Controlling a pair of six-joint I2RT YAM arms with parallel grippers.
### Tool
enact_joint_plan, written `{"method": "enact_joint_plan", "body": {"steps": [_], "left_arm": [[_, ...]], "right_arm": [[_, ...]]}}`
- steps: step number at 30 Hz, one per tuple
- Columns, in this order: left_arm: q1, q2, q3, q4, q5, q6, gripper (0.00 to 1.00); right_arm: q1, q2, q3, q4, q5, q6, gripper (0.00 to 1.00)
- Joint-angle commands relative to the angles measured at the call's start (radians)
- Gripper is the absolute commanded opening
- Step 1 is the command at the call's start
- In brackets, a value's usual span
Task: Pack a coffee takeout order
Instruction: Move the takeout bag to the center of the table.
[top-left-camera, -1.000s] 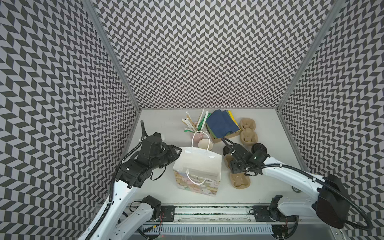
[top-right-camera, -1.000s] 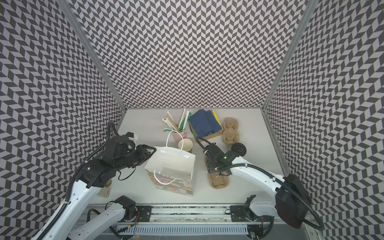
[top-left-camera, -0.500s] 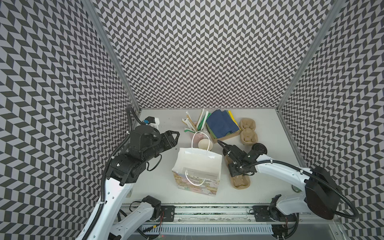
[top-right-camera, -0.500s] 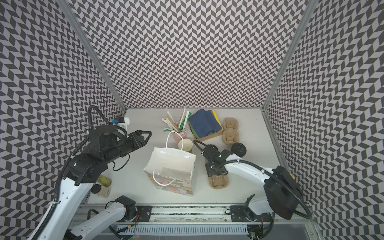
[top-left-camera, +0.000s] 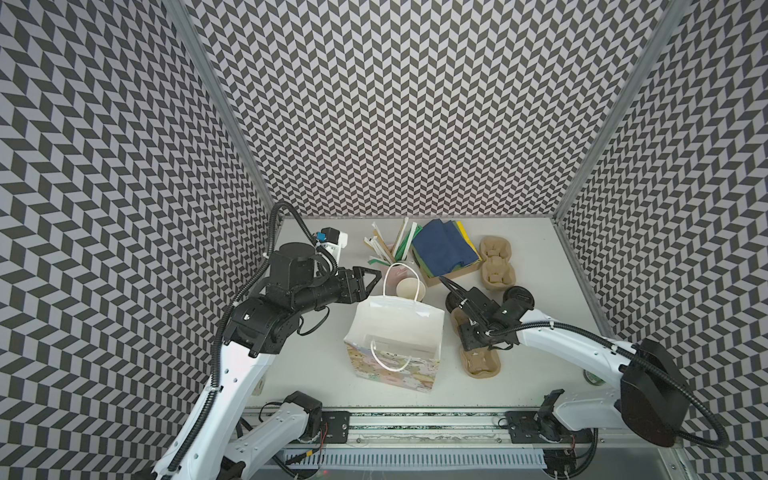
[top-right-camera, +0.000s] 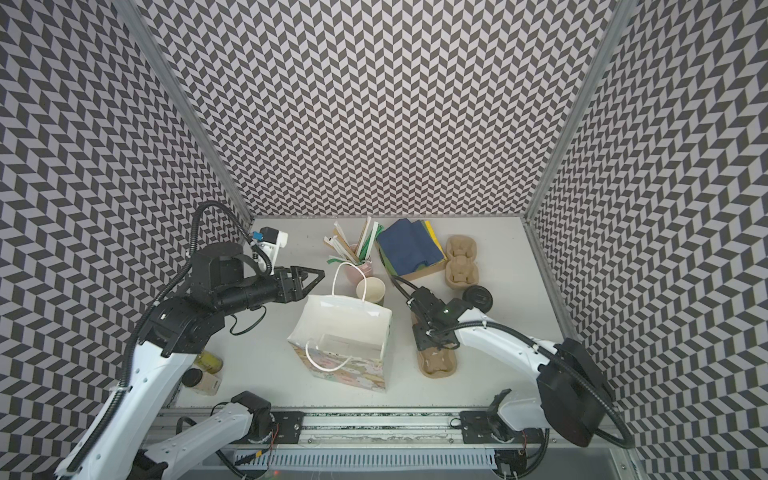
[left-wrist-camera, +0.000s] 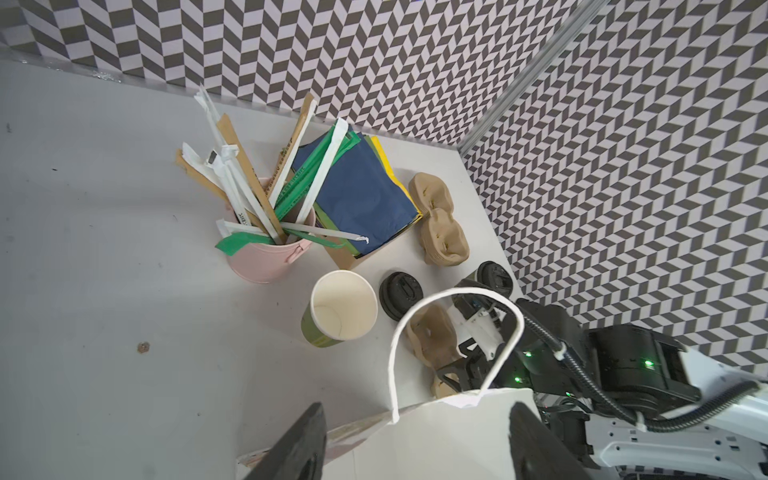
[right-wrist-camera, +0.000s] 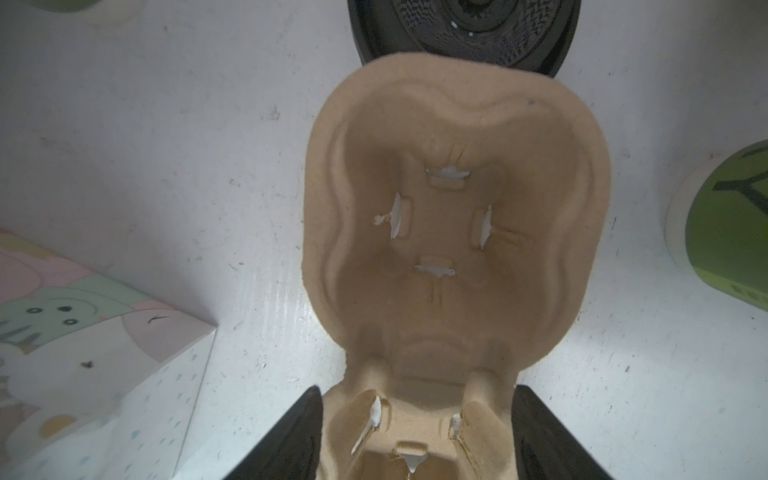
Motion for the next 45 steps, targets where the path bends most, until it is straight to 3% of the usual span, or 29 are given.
{"method": "enact_joint_plan", "body": {"steps": [1,3,7,17,21,31,38,45], "left_arm": [[-0.016,0.032,0.025,-0.014,-0.019,0.084,0.68],[-0.023,0.045,0.013,0.006,0.009,0.098,0.67],[-0.049,0.070,-0.008,0.009,-0.064,0.126,0.67],[-0.089,0.129,-0.033,0.056,-0.081,0.137,0.59],[-0.096,0.147,-0.024,0.053,-0.135,0.142,0.52],[-0.102,0.175,-0.015,0.095,-0.125,0.140,0.25],[-0.103,0.200,-0.020,0.140,-0.104,0.148,0.02],[-0.102,0.212,0.032,0.162,-0.151,0.184,0.00]], "right_arm": [[-0.003,-0.055,0.013,0.004,0.001,-0.004,0.70],[-0.003,-0.060,0.012,0.006,0.001,-0.002,0.71],[-0.003,-0.064,0.015,0.005,-0.007,-0.008,0.71],[-0.002,-0.073,0.015,0.003,-0.005,-0.007,0.71],[0.001,-0.073,0.017,-0.002,0.007,-0.002,0.71],[0.003,-0.094,0.033,-0.052,0.036,0.049,0.73],[0.003,-0.081,0.024,-0.051,0.035,0.065,0.74],[-0.003,-0.057,0.011,-0.041,0.050,0.077,0.73]]}}
